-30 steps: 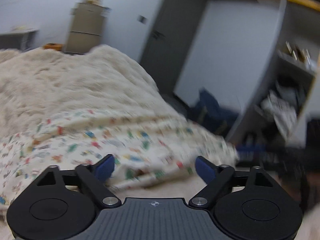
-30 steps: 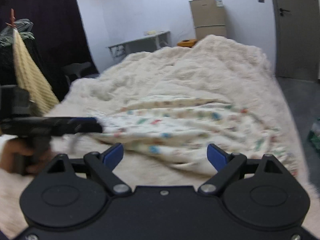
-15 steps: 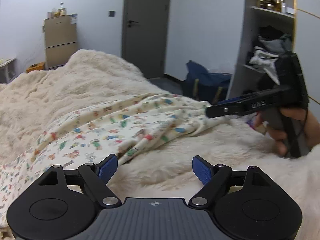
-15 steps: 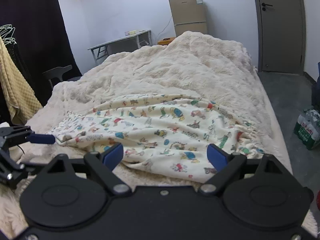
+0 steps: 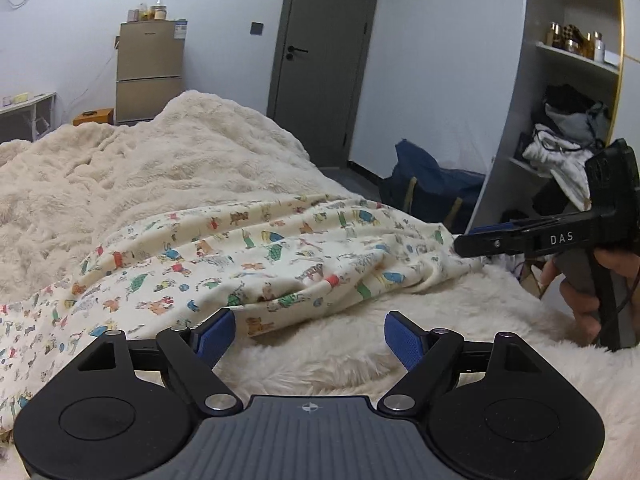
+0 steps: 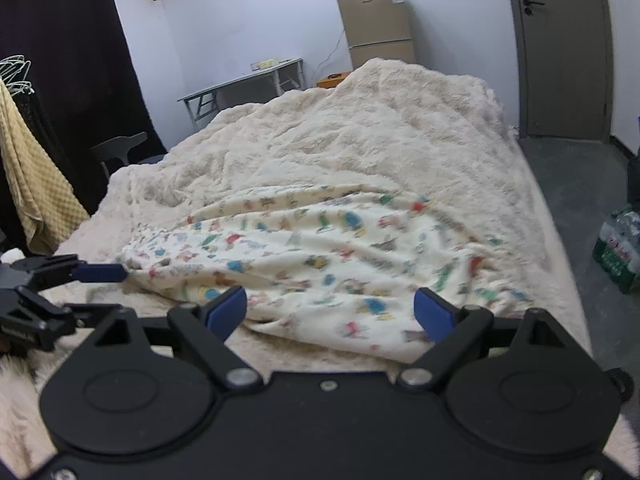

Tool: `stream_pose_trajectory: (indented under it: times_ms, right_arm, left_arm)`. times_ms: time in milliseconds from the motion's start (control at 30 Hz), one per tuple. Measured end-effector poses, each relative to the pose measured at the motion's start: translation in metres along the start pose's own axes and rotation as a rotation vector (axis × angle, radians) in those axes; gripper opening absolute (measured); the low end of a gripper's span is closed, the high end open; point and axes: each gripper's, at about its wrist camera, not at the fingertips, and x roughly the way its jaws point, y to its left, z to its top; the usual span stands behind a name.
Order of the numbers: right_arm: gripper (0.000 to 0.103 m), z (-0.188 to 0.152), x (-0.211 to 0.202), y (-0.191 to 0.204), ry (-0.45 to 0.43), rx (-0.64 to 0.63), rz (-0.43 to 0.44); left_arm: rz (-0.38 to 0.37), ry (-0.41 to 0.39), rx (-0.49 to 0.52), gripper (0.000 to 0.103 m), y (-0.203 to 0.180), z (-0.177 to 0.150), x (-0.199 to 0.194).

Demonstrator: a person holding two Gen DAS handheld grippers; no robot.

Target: Fold clothes

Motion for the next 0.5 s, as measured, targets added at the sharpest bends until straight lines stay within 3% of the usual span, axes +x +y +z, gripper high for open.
stream_pose_trajectory:
  times_ms: [200,400,433,467,500]
  right_arm:
    - [0.090,-0.001,-0.004,-0.037,0.001,0.048,-0.105]
    - [0.090,-0.004,0.000,-0.058,0.006,0.093,-0.133]
    - [0.090,-0.006,0.002,-0.060,0.010,0.100,-0.132]
    - [0.090,-0.007,0.004,-0.062,0.016,0.108,-0.128]
    - [0.090,-0.008,0.006,-0.063,0.023,0.114,-0.122]
  left_arm:
    - [0.012,-0.015,0.002,0.078,0.000,0.002,-0.001]
    - [0.023,-0.035,-0.015,0.078,0.004,0.003,-0.001]
    - [0.019,-0.031,-0.021,0.074,0.006,0.002,0.000]
    - [-0.002,-0.018,-0.032,0.058,0.009,0.002,0.002]
    - [-0.032,0.008,-0.046,0.050,0.012,0.000,0.005]
